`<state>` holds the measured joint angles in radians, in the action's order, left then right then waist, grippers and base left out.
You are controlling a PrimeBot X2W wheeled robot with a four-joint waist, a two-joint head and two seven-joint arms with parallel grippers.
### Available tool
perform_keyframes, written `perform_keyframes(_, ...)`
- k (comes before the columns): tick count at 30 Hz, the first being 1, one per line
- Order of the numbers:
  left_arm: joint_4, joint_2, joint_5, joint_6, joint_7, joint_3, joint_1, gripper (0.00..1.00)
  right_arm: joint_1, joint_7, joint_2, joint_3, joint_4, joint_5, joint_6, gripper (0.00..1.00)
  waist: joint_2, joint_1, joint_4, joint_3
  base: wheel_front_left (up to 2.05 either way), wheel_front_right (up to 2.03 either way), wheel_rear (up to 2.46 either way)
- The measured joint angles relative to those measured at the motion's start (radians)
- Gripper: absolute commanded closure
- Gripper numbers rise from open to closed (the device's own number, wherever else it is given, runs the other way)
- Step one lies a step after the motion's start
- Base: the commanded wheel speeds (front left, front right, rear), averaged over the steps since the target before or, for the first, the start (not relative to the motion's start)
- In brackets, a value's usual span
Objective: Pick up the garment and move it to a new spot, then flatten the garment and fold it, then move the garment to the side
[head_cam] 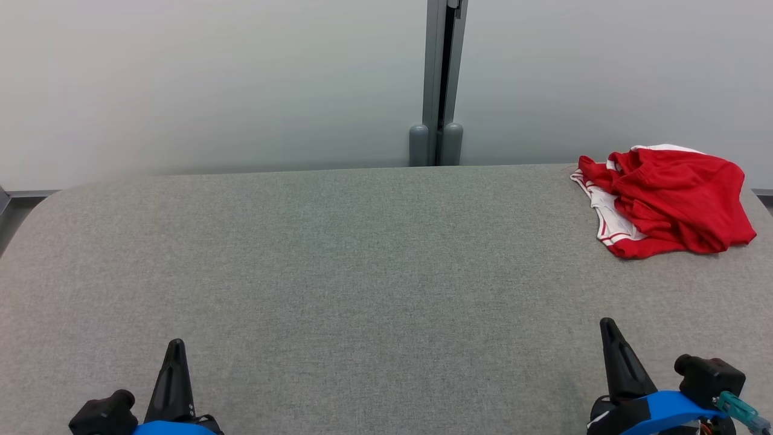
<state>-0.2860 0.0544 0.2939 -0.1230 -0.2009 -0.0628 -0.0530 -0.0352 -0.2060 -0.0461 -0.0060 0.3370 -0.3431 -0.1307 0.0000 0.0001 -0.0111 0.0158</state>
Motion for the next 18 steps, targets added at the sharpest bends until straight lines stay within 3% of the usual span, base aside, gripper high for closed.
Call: perform_keyframes(18, 0.012, -0.001, 0.314, 0.0, 0.069, -0.011, 0.035, 1.0, -0.006, 0.077, 0.0, -0.025, -0.022, -0.301, 0.0, 1.0, 0.0, 0.0, 0.002, -0.003, 0.0, 0.0, 0.0)
